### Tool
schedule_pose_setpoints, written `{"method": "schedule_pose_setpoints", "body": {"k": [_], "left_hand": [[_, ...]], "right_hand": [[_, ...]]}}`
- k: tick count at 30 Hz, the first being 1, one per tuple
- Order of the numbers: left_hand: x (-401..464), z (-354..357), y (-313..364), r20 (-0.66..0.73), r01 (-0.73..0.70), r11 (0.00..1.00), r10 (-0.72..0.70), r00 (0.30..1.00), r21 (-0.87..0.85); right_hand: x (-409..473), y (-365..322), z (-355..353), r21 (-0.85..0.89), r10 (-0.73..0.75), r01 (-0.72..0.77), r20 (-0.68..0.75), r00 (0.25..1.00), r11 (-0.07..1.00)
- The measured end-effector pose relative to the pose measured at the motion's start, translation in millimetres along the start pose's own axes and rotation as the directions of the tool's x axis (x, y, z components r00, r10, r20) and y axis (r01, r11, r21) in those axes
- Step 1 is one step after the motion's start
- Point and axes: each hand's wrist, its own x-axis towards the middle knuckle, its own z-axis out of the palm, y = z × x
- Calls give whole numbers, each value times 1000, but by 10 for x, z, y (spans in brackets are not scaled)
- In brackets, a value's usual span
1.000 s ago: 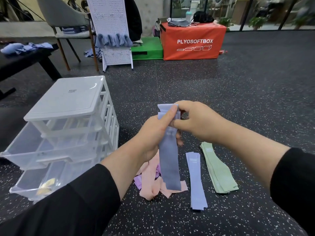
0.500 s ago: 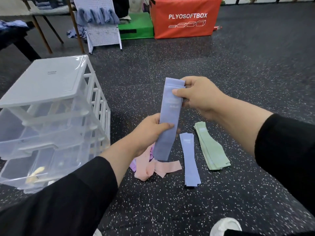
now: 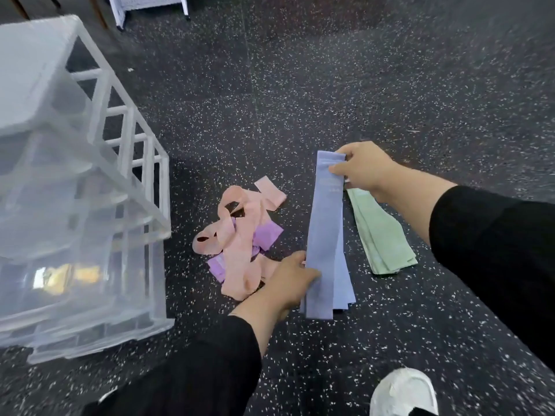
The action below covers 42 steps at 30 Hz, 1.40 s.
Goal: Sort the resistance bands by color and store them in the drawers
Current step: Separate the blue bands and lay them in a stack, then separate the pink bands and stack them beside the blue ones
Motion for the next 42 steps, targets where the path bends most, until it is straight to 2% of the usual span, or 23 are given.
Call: {"method": "schedule_pose_setpoints", "body": {"k": [3,9,11,13,15,19,25,29,32,35,39,42], "left_hand": [[218,191,-139,21,47,998,-46,999,-45],[591,390,-413,48,118,992,-120,992,39],[668,387,-411,9,54,981,-57,998,186],[692,312,-384,-97,-20,909,67,993,416],[696,160,-372,-154,-68,833,181,971,549],[735,-304,-381,-283,-91,765,342,896,637],[699,-1006,-521,-413,41,686,388,824,726],[671,-1170,-762,-498,232,719,180,848,655],[671,-1180,-959,-423,241,740,65,904,628],[633,-1176,-1065,-348,197,710,71,935,676],[657,-1215,-1022,-381,172,736,126,916,655],[817,-1303,-934,-367,129,692,207,907,710]], "right_hand": [[236,314,100,-87,53,-54,-7,999,995],[677,767,288,-255,89,-79,28,996,964],[783,873,372,-375,128,-83,98,987,923],[840,967,489,-598,168,-38,162,972,800],[826,994,682,-701,120,28,161,980,713],[687,831,1183,-616,-29,177,242,970,767],[448,633,1813,-524,-79,283,377,923,804],[298,585,2027,-443,-128,311,396,909,841],[238,624,2127,-394,-183,362,422,888,845],[206,654,2197,-441,-174,408,481,859,799],[175,706,2260,-512,-123,413,507,853,753],[146,744,2271,-532,-101,404,507,856,744]]}}
